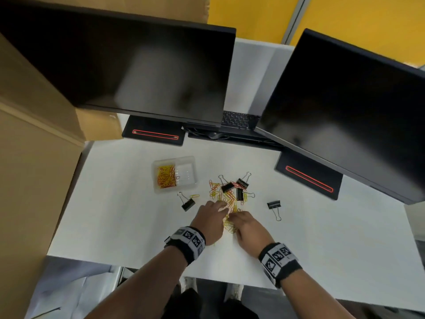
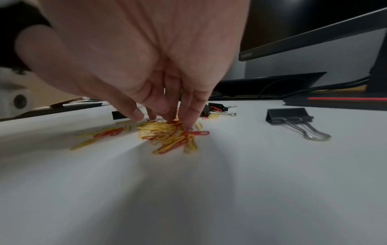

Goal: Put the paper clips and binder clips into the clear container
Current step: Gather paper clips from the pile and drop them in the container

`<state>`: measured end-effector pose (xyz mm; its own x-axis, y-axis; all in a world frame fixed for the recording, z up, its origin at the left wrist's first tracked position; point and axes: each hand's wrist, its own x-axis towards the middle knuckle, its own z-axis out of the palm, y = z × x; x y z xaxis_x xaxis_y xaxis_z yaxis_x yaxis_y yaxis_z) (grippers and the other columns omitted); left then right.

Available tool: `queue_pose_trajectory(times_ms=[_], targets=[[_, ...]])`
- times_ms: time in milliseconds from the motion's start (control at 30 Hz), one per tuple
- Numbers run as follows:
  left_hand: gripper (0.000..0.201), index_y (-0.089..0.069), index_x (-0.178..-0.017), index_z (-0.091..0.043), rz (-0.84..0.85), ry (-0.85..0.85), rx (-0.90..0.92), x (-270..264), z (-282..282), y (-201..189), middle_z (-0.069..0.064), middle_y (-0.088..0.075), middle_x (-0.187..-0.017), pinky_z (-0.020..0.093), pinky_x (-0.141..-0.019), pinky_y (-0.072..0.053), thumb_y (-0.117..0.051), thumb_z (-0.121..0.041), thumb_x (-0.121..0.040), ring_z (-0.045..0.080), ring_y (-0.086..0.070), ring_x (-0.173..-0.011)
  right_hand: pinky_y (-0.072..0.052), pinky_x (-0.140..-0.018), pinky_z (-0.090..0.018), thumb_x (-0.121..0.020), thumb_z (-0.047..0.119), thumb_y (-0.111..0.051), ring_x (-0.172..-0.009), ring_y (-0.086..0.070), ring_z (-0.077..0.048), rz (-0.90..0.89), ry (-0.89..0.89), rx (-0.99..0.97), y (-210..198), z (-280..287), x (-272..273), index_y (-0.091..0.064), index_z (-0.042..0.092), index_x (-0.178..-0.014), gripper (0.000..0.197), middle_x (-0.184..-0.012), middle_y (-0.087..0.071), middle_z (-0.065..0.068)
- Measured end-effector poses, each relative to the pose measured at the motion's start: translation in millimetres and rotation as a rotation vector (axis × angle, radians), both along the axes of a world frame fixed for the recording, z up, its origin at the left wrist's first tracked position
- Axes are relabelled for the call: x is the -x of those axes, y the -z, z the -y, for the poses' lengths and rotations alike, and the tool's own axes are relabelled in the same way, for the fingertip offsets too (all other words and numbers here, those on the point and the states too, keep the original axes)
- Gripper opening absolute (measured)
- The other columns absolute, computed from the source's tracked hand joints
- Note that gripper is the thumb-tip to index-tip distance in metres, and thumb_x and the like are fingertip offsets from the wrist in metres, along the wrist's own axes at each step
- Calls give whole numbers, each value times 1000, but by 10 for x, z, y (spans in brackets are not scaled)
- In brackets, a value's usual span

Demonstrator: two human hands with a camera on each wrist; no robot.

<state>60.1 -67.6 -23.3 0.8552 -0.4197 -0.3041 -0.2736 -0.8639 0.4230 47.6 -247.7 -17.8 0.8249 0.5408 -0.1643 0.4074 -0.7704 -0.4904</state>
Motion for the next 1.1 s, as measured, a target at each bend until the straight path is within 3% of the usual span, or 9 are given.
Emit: queue_pose_trajectory(times_ms=[133, 233, 300, 367, 533, 767, 867, 1000, 1100], targets=[[50, -48, -141, -29, 48, -66, 33, 204, -142, -32, -4, -40, -149, 41, -105, -31, -54, -38, -92, 23, -36, -132, -31, -105, -18, -88, 11, -59, -121, -48, -18, 19, 227, -87, -16, 268, 137, -61, 15, -125, 37, -129, -58, -5], [85, -37, -144, -37, -48, -187, -5, 360, -367, -65, -6, -35, -145, 45, -108, -31, -67, -66, -70, 21, -32, -132, -29, -102, -17, -88, 27, -64, -122, -46, -17, -99, 341, -45, -23, 481, 224, -52, 17, -134, 49, -132, -51, -3], [107, -30, -147, -36, -144, -236, -28, 443, -426, -54, -3, -31, -141, 43, -104, -39, -76, -69, -57, 21, -33, -128, -31, -99, -17, -86, 34, -68, -118, -48, -18, -176, 339, 3, -18, 514, 272, -46, 16, -139, 61, -132, -48, -3], [110, -28, -148, -35, -177, -266, -20, 457, -385, -14, -2, -30, -136, 40, -99, -47, -83, -60, -57, 20, -35, -124, -36, -95, -17, -83, 33, -72, -110, -53, -18, -226, 341, 38, 3, 445, 284, -42, 14, -141, 68, -131, -44, -4], [80, -42, -144, -26, -121, -364, 78, 281, -167, 43, 1, -39, -132, 34, -100, -46, -80, -39, -75, 20, -45, -121, -48, -89, -24, -81, 28, -74, -98, -59, -21, -206, 376, 48, 105, 195, 160, -46, 15, -138, 64, -122, -48, -7], [26, -67, -117, -19, -55, -436, 169, 114, -76, 85, 2, -61, -109, 30, -89, -49, -64, -24, -92, 19, -59, -103, -52, -71, -32, -90, 21, -62, -77, -59, -23, -122, 400, 40, 82, 119, 12, -68, 9, -102, 18, -96, -54, -5], [15, -74, -103, -19, -62, -514, 226, 96, -87, 95, 0, -66, -99, 27, -83, -51, -66, -19, -90, 16, -63, -93, -51, -71, -33, -90, 15, -59, -79, -59, -25, -117, 407, 52, 83, 122, -33, -68, 7, -94, 13, -92, -57, -7], [10, -76, -92, -16, -127, -612, 334, 83, -122, 116, -2, -70, -94, 24, -82, -55, -68, -12, -88, 10, -66, -85, -42, -66, -25, -89, 9, -57, -75, -59, -24, -113, 447, 3, 78, 144, -31, -69, 7, -87, 12, -84, -61, -7], [9, -76, -87, -16, -185, -721, 456, 93, -130, 112, -5, -72, -87, 22, -77, -57, -72, -8, -85, 6, -68, -80, -40, -66, -21, -88, 9, -62, -69, -56, -16, -124, 496, -52, 70, 167, -15, -70, 10, -86, 8, -82, -63, -4]])
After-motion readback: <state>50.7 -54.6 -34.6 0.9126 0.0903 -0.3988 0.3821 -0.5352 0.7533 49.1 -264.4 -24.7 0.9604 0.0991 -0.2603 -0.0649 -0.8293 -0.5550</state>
